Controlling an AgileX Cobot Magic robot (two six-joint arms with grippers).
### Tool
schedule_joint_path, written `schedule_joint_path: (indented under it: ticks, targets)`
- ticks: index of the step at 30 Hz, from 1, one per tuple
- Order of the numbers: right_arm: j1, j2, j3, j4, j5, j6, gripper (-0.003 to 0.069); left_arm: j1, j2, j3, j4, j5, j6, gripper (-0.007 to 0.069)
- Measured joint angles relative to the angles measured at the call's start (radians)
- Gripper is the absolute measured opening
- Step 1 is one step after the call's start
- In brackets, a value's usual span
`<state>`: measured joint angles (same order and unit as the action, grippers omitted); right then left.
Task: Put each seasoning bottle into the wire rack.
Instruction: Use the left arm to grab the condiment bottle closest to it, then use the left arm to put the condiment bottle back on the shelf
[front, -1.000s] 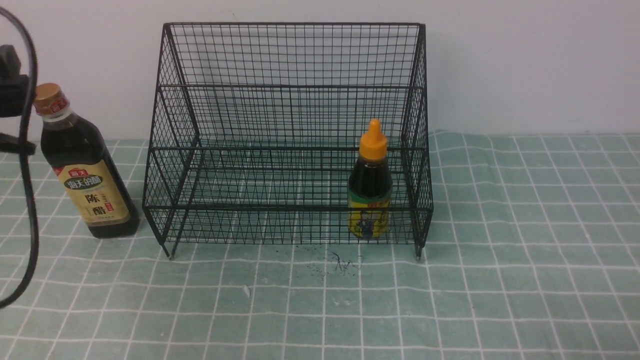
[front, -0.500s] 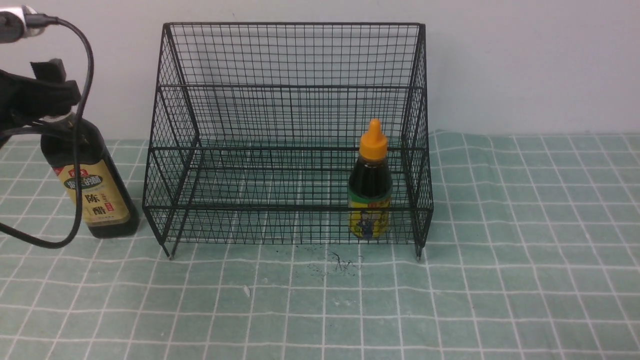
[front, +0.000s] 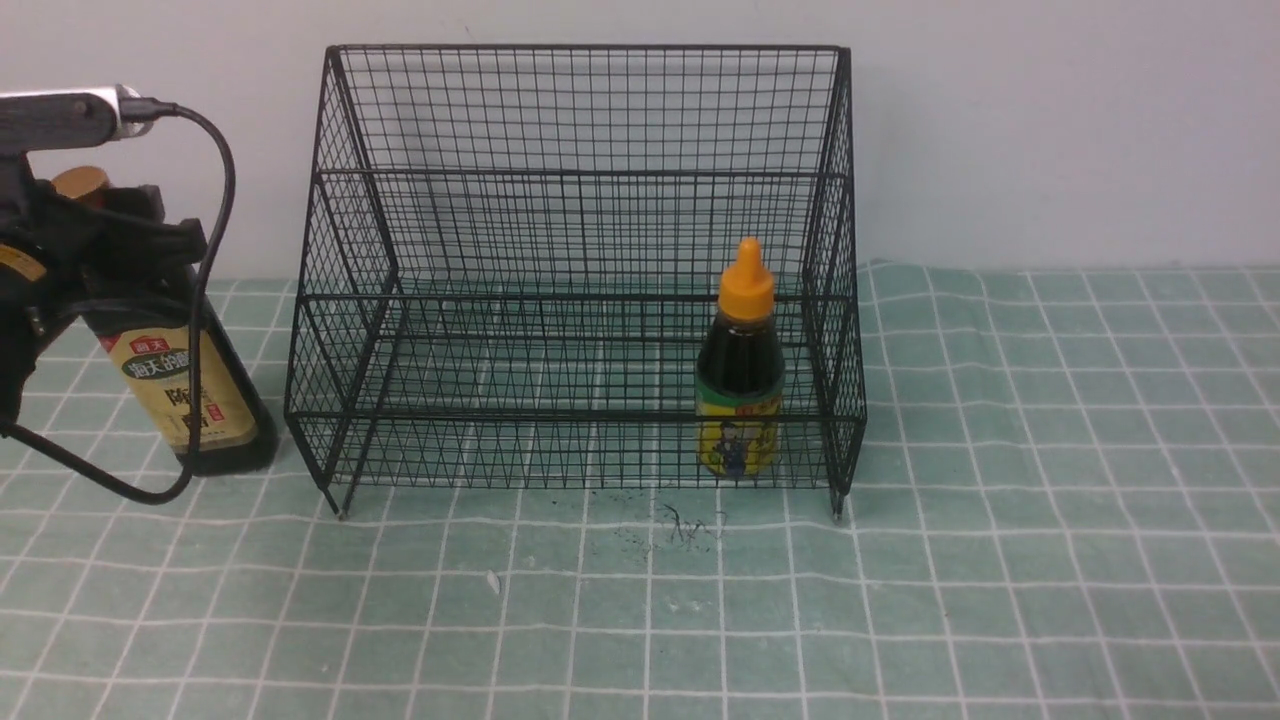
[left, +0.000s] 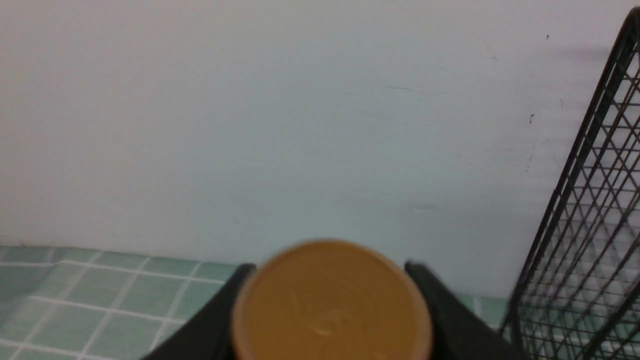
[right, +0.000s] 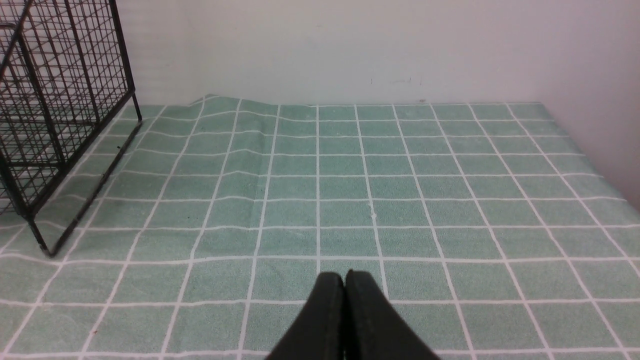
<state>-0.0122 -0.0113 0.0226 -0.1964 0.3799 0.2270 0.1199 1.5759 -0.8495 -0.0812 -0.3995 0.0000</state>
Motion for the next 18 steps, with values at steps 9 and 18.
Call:
schedule_joint_path:
  ticks: [9, 18]
  targets:
    - [0.0, 0.0, 0.0, 0.001, 0.0, 0.0, -0.0015, 0.0, -0.071, -0.058, -0.013, 0.161, -0.009, 0.0304]
    - [0.0, 0.0, 0.0, 0.001, 0.0, 0.0, -0.0015, -0.033, -0.195, -0.383, -0.061, 0.45, 0.0, 0.0304]
